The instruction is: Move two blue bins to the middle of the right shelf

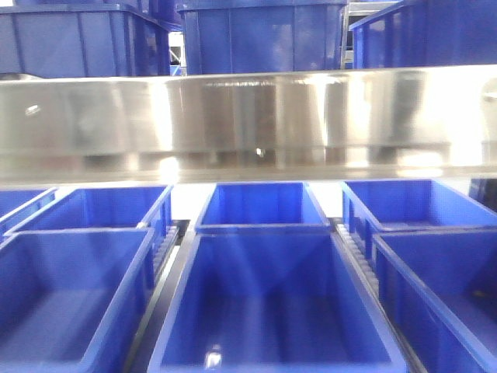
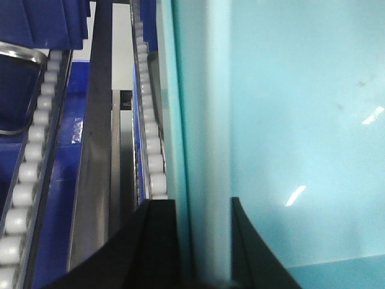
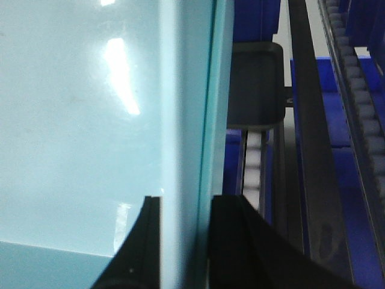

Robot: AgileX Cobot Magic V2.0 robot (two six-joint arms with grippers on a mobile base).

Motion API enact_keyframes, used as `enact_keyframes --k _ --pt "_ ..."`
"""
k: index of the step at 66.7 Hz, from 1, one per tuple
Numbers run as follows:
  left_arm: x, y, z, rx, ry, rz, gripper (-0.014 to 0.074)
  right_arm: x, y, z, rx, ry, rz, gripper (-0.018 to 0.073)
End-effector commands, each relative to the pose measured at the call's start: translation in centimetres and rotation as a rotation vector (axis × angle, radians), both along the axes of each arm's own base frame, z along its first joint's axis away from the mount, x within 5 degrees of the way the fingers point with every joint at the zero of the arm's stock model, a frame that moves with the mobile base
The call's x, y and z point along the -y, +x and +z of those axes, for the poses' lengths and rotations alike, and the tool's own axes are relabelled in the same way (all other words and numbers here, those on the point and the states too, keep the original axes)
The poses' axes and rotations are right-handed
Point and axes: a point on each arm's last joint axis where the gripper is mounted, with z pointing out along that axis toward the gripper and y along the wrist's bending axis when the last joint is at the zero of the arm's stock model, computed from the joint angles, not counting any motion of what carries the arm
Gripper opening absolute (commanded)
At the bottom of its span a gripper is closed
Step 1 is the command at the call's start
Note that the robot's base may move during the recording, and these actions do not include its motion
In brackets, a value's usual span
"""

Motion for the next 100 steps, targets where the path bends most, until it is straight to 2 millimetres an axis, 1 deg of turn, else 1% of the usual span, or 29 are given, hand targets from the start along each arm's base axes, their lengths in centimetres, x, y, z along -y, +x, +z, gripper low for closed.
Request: enact_keyframes --k 1,100 --pt "0.29 -0.25 1.44 0.101 -0.046 -0.029 -0.0111 -0.32 -0.62 2.03 0.134 0.079 0.037 -0.0166" --pt "0.30 -0.25 1.48 0.105 -0.047 -0.030 -0.0111 -0.32 -0.62 2.03 0.134 0.079 0.037 -0.0166"
